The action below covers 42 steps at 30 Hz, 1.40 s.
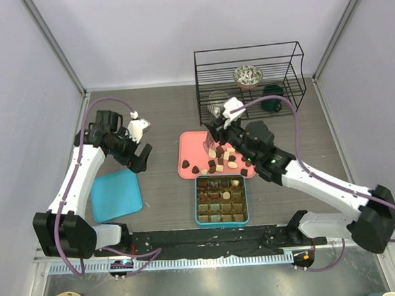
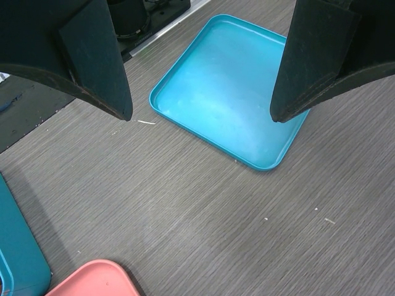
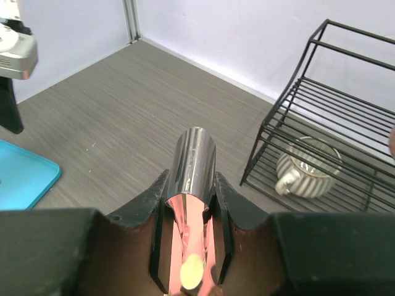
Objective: Pack the chocolate
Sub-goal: Pick up the fake chocolate from the plate, then place the fake chocolate in the packing box.
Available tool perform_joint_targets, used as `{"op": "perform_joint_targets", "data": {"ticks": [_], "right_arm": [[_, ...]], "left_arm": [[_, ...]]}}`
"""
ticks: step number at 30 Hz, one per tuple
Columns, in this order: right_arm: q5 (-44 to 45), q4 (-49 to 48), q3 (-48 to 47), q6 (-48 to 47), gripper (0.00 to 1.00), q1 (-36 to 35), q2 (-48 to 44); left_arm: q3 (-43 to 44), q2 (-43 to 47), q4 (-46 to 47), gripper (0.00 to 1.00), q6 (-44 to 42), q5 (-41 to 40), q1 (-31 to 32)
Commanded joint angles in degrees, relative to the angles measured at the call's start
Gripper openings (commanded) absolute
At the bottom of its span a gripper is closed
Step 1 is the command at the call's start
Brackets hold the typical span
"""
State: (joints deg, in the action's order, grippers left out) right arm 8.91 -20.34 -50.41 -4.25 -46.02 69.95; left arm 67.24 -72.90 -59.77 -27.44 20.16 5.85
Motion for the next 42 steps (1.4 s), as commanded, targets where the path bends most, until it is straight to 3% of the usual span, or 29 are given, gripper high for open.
{"op": "perform_joint_targets", "data": {"ticks": [1, 8, 14, 26, 34, 42], "right_arm": [[1.38, 9.77, -1.80, 2.31, 0.18, -0.30, -10.17], [1.38, 29.53, -0.74, 6.62, 0.18, -0.56, -26.86], [-0.28, 38.87, -0.22, 9.87, 0.19, -0.56, -31.71], [-2.66, 34.49, 5.50, 12.87, 0.23, -0.65, -33.04], [-2.49, 32.91, 7.17, 12.86, 0.37, -0.56, -33.13], [-1.79, 32.29, 7.00, 12.25, 0.38, -0.56, -33.39]], "left_arm": [[0.96, 1.71, 0.18, 1.00, -0.07, 0.75, -0.40], [0.17, 1.54, 0.53, 1.00, 0.11, 1.20, -0.40], [0.08, 1.45, 0.62, 1.00, 0.55, 1.81, -0.40], [0.79, 1.10, 0.09, 1.00, 0.99, 2.07, -0.49], [0.70, 1.01, -0.08, 1.00, 0.63, 1.46, -0.40], [0.70, 1.10, -0.09, 1.00, 0.37, 1.11, -0.40]]}}
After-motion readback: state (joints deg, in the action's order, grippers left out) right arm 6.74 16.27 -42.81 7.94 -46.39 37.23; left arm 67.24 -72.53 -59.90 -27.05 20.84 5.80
